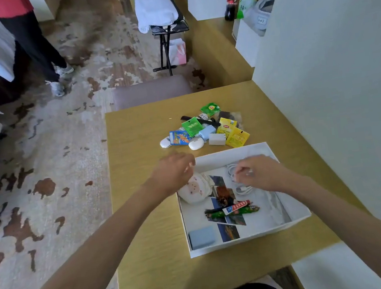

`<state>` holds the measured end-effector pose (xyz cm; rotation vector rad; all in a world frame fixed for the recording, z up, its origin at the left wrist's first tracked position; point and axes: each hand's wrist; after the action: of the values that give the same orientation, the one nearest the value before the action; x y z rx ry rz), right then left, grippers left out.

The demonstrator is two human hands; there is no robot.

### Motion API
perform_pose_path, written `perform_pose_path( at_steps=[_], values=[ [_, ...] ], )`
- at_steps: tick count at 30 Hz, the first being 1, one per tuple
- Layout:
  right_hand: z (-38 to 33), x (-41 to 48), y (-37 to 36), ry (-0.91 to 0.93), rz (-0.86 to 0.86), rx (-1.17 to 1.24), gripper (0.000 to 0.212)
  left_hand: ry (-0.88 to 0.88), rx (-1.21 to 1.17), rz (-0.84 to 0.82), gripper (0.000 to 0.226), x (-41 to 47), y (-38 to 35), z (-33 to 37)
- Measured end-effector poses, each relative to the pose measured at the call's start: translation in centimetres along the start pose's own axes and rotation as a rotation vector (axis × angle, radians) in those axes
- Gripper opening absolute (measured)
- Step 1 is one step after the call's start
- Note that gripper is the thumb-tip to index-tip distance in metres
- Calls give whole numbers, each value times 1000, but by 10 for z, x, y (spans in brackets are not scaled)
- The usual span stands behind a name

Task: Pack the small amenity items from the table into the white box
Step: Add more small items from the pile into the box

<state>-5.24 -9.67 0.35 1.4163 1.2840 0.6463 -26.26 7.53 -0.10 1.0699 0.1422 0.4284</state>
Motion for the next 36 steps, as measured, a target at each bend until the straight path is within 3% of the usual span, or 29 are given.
perform_pose_path(
  at_steps=[2, 8, 12, 14, 18, 21, 25, 27, 30, 36],
  values=[
    [3, 8, 12, -31, 64, 82, 13, 112, -132, 93, 17, 13, 4, -7],
    [15, 64, 34, -51, 143, 256, 21, 535, -579, 124, 20, 67, -1, -29],
    [34, 121, 36, 17, 125, 226, 20, 649, -555, 84, 23, 95, -15, -46],
    [46, 154, 25, 7, 55, 126, 19, 676, -503, 48, 26, 109, -26, -55],
    [64, 212, -10, 26, -127, -165, 37, 660, -398, -47, 32, 143, -52, -64],
    [74, 232, -26, 118, -73, -298, 26, 612, -293, -144, 39, 172, -72, -65],
    [92, 238, -30, 127, -99, -252, 16, 607, -149, -151, 41, 204, -94, -68],
    [104, 232, -27, 118, -128, -165, 25, 611, -80, -108, 39, 216, -100, -70],
    [132, 215, -23, 53, -127, 207, 23, 548, 7, -59, 36, 228, -107, -71],
    [151, 173, -3, -148, -71, 841, 20, 378, 281, -220, 42, 248, -121, -61]
  ],
)
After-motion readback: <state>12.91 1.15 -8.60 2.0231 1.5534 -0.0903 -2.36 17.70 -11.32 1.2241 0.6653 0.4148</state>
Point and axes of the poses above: each hand's wrist, its own x-axis towards the middle knuckle, its own y-axis out of the back of the hand, z = x × y, and after that the axes turned 12 degrees about -x, right-handed
